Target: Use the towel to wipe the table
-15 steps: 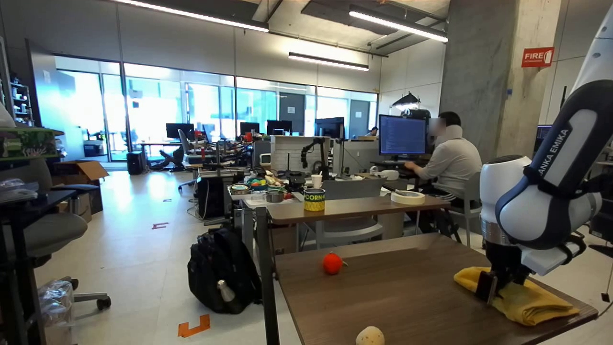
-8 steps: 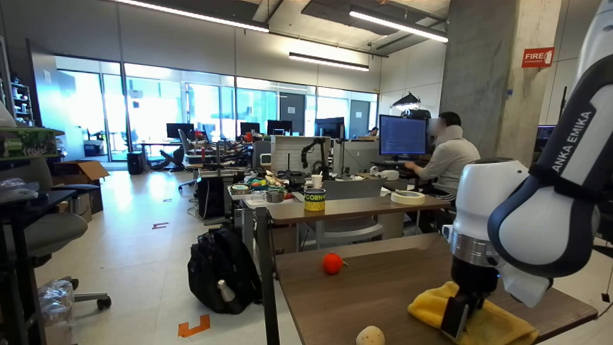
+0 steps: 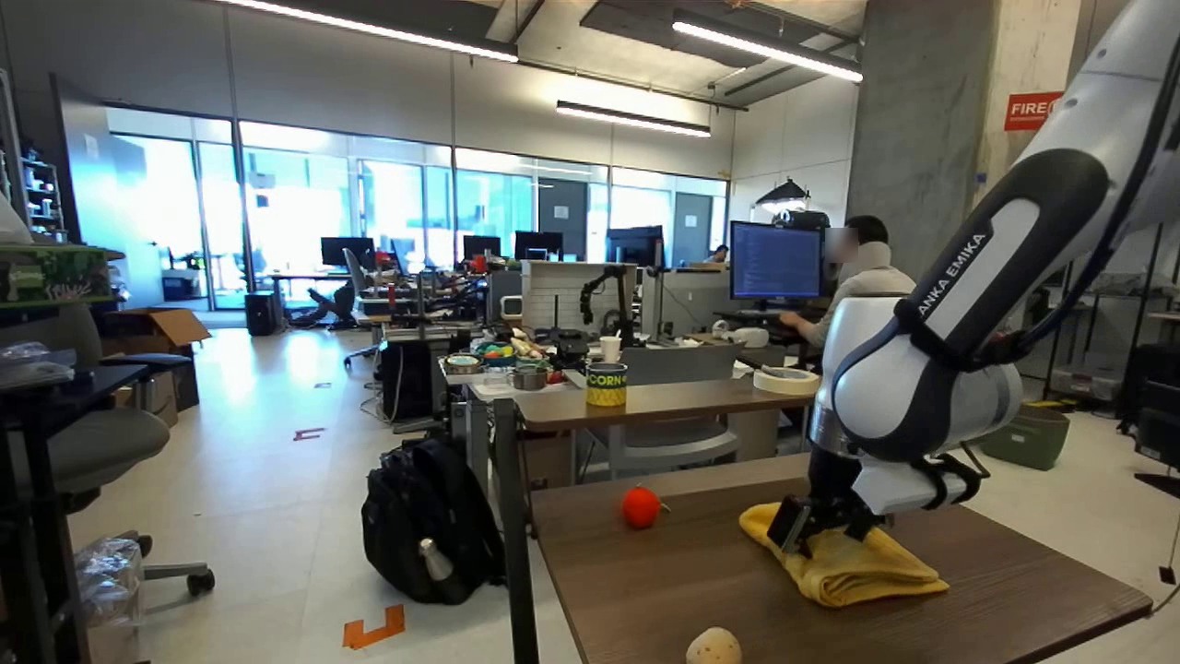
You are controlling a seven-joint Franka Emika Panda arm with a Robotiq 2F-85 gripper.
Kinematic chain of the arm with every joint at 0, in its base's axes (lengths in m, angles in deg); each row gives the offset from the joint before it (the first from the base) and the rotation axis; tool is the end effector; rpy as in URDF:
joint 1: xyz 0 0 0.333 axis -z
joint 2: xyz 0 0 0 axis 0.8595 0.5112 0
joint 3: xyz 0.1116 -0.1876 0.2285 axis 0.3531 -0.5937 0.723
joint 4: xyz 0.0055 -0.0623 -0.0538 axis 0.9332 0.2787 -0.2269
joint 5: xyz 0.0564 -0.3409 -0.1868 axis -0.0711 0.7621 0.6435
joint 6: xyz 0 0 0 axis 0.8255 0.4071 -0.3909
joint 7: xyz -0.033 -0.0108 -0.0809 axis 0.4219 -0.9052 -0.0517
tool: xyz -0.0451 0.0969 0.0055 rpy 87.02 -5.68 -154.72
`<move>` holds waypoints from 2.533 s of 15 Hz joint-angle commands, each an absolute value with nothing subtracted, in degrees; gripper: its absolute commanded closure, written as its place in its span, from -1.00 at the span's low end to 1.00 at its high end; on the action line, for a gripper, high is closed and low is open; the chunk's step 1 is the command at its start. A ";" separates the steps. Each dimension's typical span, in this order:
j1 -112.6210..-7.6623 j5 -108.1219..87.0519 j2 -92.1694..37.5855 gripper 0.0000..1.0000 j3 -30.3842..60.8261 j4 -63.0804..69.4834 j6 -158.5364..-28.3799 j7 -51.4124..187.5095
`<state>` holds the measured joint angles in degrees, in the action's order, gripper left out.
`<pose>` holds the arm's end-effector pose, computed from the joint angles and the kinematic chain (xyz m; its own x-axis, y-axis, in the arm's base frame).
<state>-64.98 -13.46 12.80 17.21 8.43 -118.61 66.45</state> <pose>0.6469 0.0438 0.0311 0.9948 -0.0247 0.0991 -0.0266 -0.9995 0.0181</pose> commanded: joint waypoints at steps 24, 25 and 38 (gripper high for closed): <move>-58.11 -18.36 28.80 -1.00 13.54 -21.36 -104.56 54.28; -57.46 -18.46 29.79 -1.00 13.51 -22.59 -104.00 53.96; -69.23 -17.61 28.03 -1.00 19.26 -21.35 -107.00 54.43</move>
<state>-67.68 -17.31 26.43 19.65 -19.65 -106.26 55.04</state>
